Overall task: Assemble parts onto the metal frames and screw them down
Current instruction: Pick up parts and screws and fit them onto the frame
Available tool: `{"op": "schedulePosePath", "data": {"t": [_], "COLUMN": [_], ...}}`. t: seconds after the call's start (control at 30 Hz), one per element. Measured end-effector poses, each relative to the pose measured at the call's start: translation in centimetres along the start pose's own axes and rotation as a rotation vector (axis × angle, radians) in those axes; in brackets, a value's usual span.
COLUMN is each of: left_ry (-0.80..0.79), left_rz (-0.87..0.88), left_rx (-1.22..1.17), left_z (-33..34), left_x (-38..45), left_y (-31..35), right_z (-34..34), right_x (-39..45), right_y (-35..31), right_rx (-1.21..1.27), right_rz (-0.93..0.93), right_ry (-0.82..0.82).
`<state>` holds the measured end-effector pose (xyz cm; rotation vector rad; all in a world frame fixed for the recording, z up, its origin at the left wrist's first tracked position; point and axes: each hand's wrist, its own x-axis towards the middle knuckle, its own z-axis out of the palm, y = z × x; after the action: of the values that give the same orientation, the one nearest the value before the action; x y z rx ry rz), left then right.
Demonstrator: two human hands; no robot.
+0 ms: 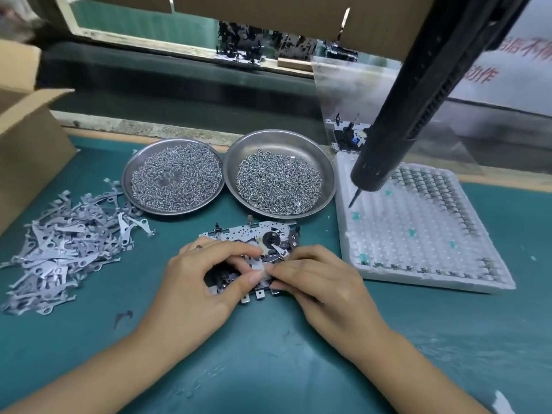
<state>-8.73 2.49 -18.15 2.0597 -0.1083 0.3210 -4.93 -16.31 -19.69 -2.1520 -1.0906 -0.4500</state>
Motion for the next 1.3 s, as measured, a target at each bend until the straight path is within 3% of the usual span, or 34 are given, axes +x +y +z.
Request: {"op": "schedulePosePath", "data": {"t": [0.47,0.8,1.3], "left_ry": [0.061,0.073,-0.036], "left_rz": [0.030,0.043,0.078], "left_rx": [0.100,0.143,0.093], "left_z": [0.7,0.9,0.3], "left_x": [-0.2,-0.3,0.4], "left_y": [1.1,1.2,1.0], "right_z": [0.0,0.1,0.9], "right_x": [0.1,0.0,0.2], "right_y": [0.3,-0.7,-1.4], "right_rx": [-0.045,-0.093,-0.276], "right_rz": [-0.035,0.087,0.040], "right_ry": [0.027,0.034,0.070]}}
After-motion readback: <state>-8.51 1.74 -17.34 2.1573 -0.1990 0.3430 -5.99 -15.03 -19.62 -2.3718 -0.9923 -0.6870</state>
